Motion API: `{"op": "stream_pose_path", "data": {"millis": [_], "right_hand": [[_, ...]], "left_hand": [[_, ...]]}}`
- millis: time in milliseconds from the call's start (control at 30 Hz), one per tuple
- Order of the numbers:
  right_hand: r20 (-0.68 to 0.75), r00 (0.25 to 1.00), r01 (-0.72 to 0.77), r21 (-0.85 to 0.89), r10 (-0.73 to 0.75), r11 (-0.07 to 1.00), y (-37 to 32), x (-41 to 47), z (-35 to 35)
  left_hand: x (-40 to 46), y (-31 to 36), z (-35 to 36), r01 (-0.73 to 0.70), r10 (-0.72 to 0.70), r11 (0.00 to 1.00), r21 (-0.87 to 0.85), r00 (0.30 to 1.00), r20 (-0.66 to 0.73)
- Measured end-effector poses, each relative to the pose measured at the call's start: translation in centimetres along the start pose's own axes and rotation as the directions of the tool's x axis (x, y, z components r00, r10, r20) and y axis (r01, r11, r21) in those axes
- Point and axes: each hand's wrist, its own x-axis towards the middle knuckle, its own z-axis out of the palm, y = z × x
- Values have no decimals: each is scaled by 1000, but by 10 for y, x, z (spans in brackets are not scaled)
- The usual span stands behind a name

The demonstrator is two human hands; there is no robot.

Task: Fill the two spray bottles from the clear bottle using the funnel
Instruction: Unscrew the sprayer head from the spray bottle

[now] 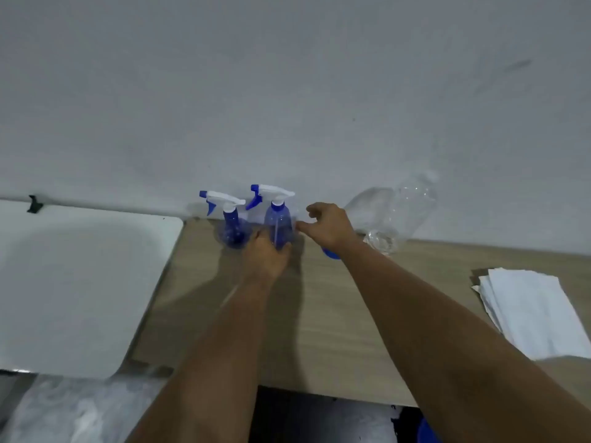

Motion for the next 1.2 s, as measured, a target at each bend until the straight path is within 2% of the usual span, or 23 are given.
{"op": "stream_pose_path", "data": {"millis": [67, 167, 233, 300, 467, 700, 867, 1033, 1200], "right_hand": [[-22, 999, -23, 133, 26, 991, 0, 14, 17], [-25, 1000, 10, 262, -4, 965, -1, 30, 43], [-57, 998, 52, 357, -34, 933, -4, 38, 54], [-89, 994, 91, 389, -61, 917, -6, 38, 59], [-134, 989, 106, 414, -55, 904, -5, 15, 50], [-235, 972, 115, 433, -11, 894, 21, -63, 17], [-237, 971, 136, 466, -25, 874, 58, -130, 6], [-197, 980, 108, 502, -8, 858, 93, -175, 2], [-188, 982, 94, 528, 8, 844, 103, -182, 5]], "left_hand": [[16, -6, 8, 73, -77, 993, -89, 996, -36], [32, -12, 14, 87, -91, 989, -119, 995, -33], [35, -11, 11, 115, -127, 958, -262, 991, -30], [36, -11, 9, 134, -161, 921, -365, 986, -45], [17, 3, 2, 184, -197, 871, -455, 980, 19], [-61, 56, -3, 111, -92, 887, -448, 994, 64], [-126, 77, 20, 122, -71, 857, -501, 990, 119], [-164, 79, 40, 120, -42, 897, -425, 981, 187], [-172, 78, 48, 121, -43, 910, -397, 979, 198]]}}
